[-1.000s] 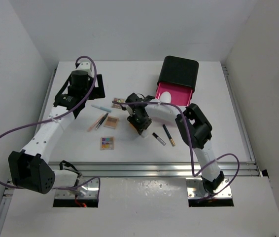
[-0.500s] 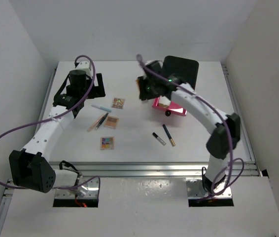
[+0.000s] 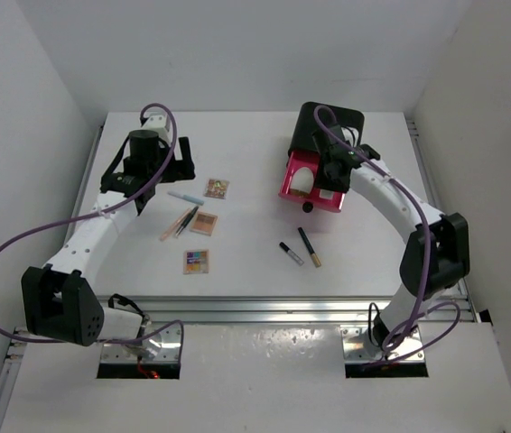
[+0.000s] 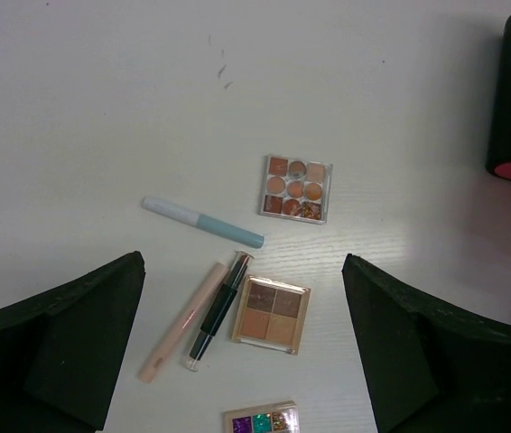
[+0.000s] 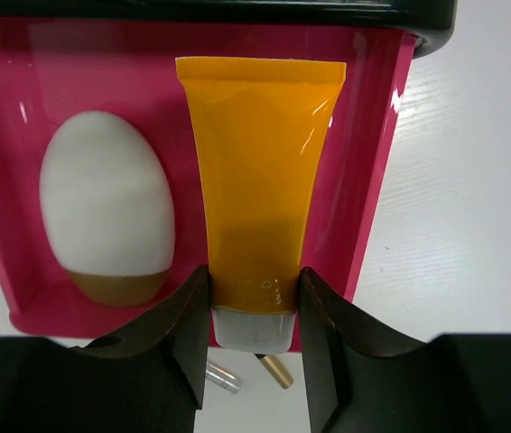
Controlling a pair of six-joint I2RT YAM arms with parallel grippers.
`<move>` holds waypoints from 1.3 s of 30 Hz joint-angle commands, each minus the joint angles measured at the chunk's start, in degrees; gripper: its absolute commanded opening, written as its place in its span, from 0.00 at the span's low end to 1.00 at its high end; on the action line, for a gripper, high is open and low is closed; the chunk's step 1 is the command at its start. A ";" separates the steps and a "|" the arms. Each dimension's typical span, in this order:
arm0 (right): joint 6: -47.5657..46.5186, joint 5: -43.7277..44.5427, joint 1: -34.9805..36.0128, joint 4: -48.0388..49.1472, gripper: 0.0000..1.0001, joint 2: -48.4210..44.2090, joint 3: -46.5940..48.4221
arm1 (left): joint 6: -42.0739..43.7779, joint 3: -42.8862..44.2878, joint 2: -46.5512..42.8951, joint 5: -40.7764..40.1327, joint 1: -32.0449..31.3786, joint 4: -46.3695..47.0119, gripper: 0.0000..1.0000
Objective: Organize the makeup
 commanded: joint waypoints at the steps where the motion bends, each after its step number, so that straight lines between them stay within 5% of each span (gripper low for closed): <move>1: 1.71 1.46 -0.50 2.18 0.08 0.08 0.86 | -0.76 -0.01 -0.31 1.44 0.64 2.79 0.97; 5: 1.19 1.82 -1.04 3.32 0.12 1.74 0.59 | -0.76 -0.01 -0.31 1.44 0.64 2.80 0.97; 7: 1.01 1.13 -1.56 3.32 0.22 3.06 1.03 | -0.76 -0.01 -0.31 1.44 0.64 2.80 0.97; 8: 0.92 0.42 -1.65 2.63 0.37 3.42 1.29 | -1.28 -0.01 -0.31 1.44 0.64 2.80 0.97; 12: 0.22 -1.51 -1.91 1.74 0.64 4.12 2.53 | -1.29 -0.01 -0.31 1.44 0.64 2.80 0.97; 15: -1.36 -1.69 -1.13 2.00 0.71 2.99 3.40 | -0.76 -0.01 -0.31 1.44 0.64 2.80 0.97; 21: -5.31 3.66 1.33 0.43 0.70 0.87 8.06 | -0.76 -0.01 0.22 1.96 0.64 3.32 0.97; 23: -6.37 5.51 3.27 -0.01 0.63 -0.97 8.15 | -1.29 -0.01 0.22 1.96 0.64 3.32 0.97; 25: -5.50 11.21 5.64 -0.71 0.39 -2.20 7.28 | -1.29 -0.01 0.22 1.96 0.64 3.32 0.97; 27: -1.81 16.12 9.59 0.59 0.31 -5.54 1.14 | -1.29 -0.63 0.22 1.96 0.64 3.85 0.97; 30: 1.51 15.80 13.37 6.04 0.38 -8.70 -8.60 | -1.81 -1.85 0.22 1.96 0.64 4.37 0.97; 39: 8.66 14.04 15.40 4.46 0.58 -4.85 -10.57 | -1.82 -3.79 -0.92 2.49 0.64 4.99 0.97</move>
